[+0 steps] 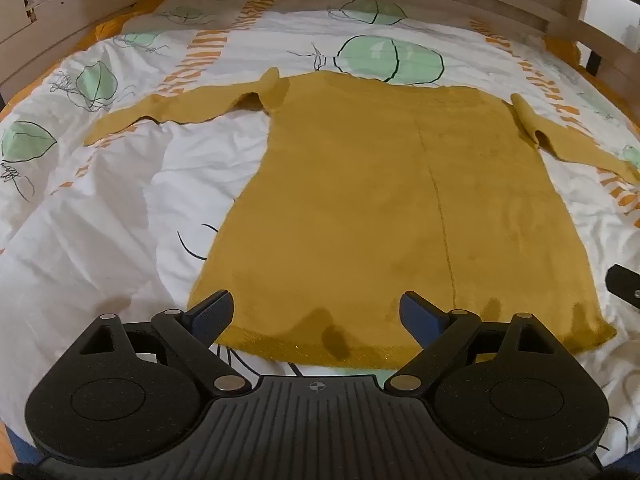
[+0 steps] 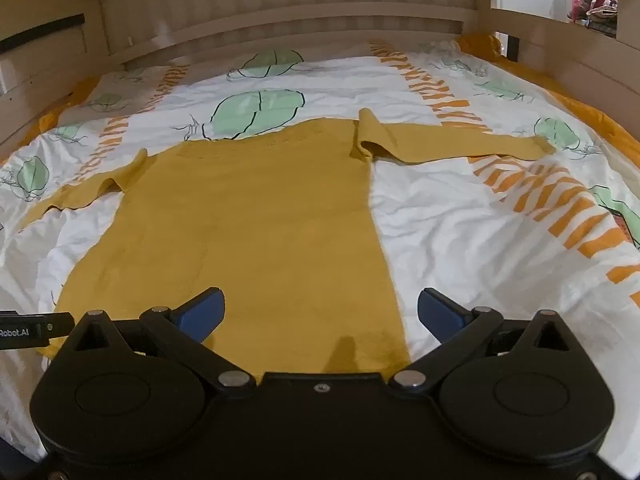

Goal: Fold small clothes

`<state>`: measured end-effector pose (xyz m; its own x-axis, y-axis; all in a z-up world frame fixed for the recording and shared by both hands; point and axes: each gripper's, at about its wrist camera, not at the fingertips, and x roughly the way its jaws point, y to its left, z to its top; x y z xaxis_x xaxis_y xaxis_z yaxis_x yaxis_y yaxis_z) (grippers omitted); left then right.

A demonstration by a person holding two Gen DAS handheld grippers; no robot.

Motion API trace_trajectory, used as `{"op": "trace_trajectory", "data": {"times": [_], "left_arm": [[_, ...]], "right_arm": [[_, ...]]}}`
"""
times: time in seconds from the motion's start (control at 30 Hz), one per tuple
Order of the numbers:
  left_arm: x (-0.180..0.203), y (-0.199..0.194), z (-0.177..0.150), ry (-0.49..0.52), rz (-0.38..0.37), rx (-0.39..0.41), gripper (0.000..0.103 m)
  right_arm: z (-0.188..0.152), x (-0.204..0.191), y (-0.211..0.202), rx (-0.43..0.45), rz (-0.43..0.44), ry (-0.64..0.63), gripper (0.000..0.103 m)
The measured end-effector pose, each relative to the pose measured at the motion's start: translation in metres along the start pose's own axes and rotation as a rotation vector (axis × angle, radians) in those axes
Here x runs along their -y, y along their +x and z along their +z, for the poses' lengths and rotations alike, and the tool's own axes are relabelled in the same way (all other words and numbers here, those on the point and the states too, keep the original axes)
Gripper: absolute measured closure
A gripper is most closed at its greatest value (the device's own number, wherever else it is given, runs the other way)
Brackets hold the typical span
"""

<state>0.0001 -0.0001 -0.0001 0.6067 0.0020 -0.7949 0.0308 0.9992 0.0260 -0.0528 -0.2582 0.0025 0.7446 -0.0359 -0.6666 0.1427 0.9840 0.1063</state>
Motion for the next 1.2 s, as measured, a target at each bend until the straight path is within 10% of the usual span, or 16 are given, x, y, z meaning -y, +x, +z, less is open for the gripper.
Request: {"op": "trace_trajectory", "data": {"times": [1.2], "left_arm": [[0.002,0.007,-0.006,-0.003,-0.009,-0.040,0.012]], "right_arm": [[-0.002,-0.009,0.011,-0.056,0.047,0.009,0.001]]}}
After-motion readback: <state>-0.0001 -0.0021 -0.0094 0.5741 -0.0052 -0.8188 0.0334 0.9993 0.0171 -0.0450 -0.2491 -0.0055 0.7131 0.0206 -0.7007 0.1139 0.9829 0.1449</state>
